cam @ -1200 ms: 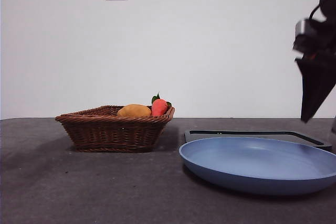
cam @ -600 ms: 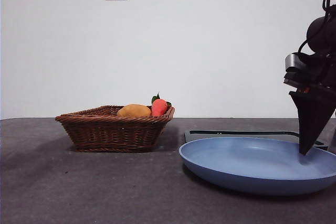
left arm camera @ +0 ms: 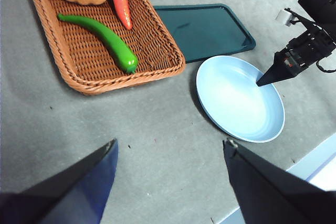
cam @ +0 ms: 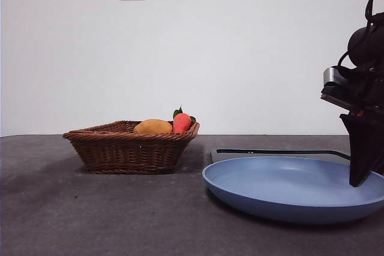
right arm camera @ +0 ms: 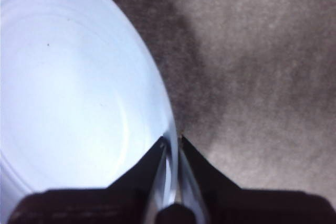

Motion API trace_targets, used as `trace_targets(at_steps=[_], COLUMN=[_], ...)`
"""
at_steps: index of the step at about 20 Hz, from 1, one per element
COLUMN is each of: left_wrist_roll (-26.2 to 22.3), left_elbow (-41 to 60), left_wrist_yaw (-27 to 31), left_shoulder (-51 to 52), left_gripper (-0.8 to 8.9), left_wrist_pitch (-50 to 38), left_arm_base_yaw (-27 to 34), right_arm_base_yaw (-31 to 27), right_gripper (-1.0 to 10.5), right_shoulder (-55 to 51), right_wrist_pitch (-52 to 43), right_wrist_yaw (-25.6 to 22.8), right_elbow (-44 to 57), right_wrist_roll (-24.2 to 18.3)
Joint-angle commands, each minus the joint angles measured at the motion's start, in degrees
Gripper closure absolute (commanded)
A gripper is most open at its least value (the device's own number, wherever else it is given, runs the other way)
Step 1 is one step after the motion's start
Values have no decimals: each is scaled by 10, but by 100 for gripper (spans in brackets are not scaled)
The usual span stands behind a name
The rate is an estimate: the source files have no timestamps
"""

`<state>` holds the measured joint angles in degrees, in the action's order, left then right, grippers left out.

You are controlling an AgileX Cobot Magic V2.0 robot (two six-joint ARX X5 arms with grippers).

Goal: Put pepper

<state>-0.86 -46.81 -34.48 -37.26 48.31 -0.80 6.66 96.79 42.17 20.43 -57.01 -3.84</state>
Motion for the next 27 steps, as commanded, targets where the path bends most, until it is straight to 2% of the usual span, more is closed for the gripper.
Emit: trace_targets(at_steps=[1,3,9,14,19,25,27], left_wrist_roll=[13,13,50,57,59,73,84], left_elbow=[-10,-20,-89,-187,-301,-407,-426], left_wrist_yaw=[-1,4,90,199,293,345,346], left_shoulder=[-15,-37,-163,-324,-492,-657,-697], left_gripper=[460,460,464,464,464,464,464], left_wrist_pitch=[-12,-19,-78,-100,-103,-104,-104], left_arm_base_yaw=[-1,-12,-84,-168,-221,-245,-247], right_arm_base_yaw=[2,2,1,-12,-42,-69,-70], right_gripper=[944,944,944,944,944,944,944], right_shoulder=[2,-26,-174,-291,-381,-452,-461], right_wrist_pitch=[5,12,21,22,22,35,35], right_wrist_yaw=[-8,-8,-9,-10,-10,-10,-9], right_elbow=[-7,-7,-8,-9,-9,-9,-9], right_wrist_roll=[5,12,50,83,97,100,100])
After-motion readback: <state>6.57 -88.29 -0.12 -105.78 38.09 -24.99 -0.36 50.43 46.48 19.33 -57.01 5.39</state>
